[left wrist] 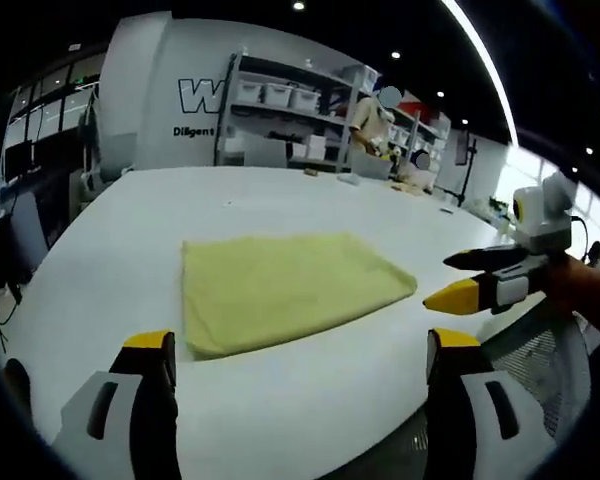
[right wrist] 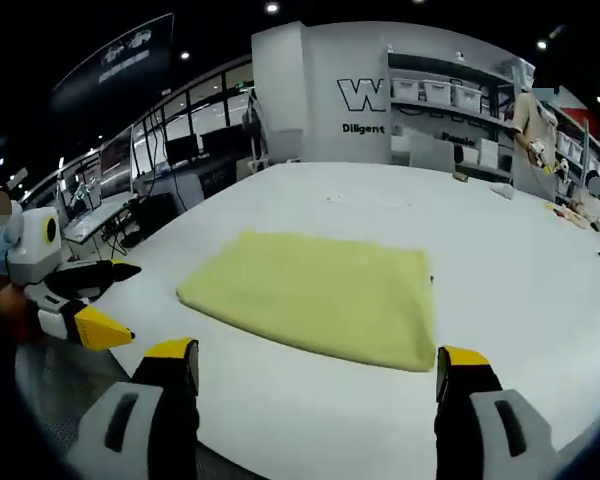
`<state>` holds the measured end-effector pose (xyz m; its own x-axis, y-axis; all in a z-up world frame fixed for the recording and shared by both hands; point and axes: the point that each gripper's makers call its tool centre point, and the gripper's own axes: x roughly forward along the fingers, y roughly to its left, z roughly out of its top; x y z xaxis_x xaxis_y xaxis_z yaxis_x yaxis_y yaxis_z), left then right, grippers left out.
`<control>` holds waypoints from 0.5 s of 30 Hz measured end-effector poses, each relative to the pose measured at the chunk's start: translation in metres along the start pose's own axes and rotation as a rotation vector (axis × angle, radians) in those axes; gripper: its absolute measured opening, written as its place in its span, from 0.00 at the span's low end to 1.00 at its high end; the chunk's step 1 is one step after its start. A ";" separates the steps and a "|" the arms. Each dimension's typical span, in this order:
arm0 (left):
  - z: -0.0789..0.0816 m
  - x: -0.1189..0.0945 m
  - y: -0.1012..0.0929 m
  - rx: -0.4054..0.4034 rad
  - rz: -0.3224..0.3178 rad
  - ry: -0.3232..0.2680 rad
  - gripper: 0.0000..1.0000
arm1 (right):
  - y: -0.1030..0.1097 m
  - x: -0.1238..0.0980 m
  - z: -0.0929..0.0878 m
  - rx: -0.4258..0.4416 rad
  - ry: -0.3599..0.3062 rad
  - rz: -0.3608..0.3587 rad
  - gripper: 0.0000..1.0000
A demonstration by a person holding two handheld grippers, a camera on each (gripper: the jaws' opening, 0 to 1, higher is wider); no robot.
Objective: Fold the garment on the visible template until the final outline fits inside the template.
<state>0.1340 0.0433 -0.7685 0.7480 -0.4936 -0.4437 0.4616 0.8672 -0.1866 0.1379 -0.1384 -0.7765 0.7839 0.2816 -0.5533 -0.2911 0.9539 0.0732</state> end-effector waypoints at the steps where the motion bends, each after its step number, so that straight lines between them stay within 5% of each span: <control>1: 0.000 0.000 0.000 -0.007 0.003 -0.001 0.99 | -0.001 0.000 -0.001 0.001 0.002 -0.001 0.99; 15: -0.002 -0.003 0.004 0.000 0.027 0.005 0.99 | -0.004 -0.001 0.001 -0.008 -0.019 -0.020 0.99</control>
<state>0.1329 0.0479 -0.7698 0.7577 -0.4693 -0.4535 0.4409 0.8805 -0.1744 0.1387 -0.1427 -0.7750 0.7996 0.2649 -0.5390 -0.2800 0.9584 0.0557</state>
